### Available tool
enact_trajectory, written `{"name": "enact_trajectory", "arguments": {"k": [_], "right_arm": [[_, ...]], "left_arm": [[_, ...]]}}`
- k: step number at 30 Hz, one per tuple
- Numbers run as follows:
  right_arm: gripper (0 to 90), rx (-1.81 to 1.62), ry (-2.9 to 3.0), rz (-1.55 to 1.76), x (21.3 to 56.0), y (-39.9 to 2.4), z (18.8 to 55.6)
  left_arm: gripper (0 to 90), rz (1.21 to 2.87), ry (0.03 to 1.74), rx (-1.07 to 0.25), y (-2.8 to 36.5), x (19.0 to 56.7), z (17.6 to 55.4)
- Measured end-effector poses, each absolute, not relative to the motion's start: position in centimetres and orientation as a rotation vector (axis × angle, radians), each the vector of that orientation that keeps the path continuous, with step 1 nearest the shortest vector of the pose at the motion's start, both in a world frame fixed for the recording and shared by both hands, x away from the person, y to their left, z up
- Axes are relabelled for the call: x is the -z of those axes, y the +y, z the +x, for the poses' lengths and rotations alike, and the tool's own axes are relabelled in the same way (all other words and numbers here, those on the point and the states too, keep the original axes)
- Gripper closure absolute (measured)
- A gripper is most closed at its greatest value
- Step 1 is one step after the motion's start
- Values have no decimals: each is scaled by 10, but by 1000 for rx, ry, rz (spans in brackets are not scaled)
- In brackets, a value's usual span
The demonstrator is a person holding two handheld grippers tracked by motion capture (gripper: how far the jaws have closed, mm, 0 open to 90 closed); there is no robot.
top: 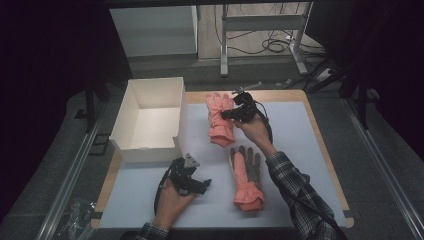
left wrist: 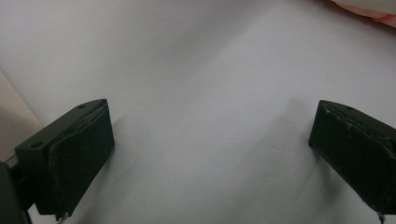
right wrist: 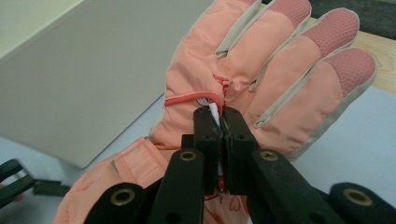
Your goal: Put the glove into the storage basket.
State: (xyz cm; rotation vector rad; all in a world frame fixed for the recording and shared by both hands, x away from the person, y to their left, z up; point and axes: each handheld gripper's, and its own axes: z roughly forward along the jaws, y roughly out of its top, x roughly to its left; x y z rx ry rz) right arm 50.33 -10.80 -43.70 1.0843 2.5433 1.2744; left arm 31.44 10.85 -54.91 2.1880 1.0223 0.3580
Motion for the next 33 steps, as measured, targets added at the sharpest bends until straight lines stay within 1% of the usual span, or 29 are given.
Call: {"name": "enact_trajectory", "arguments": {"k": [7, 16, 33], "right_arm": [[856, -1312, 2567, 1057, 429, -120, 485], [855, -1351, 2563, 1017, 417, -143, 450], [855, -1344, 2541, 1058, 411, -194, 371]], "left_arm": [[2, 2187, 1023, -358, 109, 549, 314], [2, 2191, 1019, -362, 109, 549, 315], [2, 2189, 1021, -362, 109, 549, 315]]}}
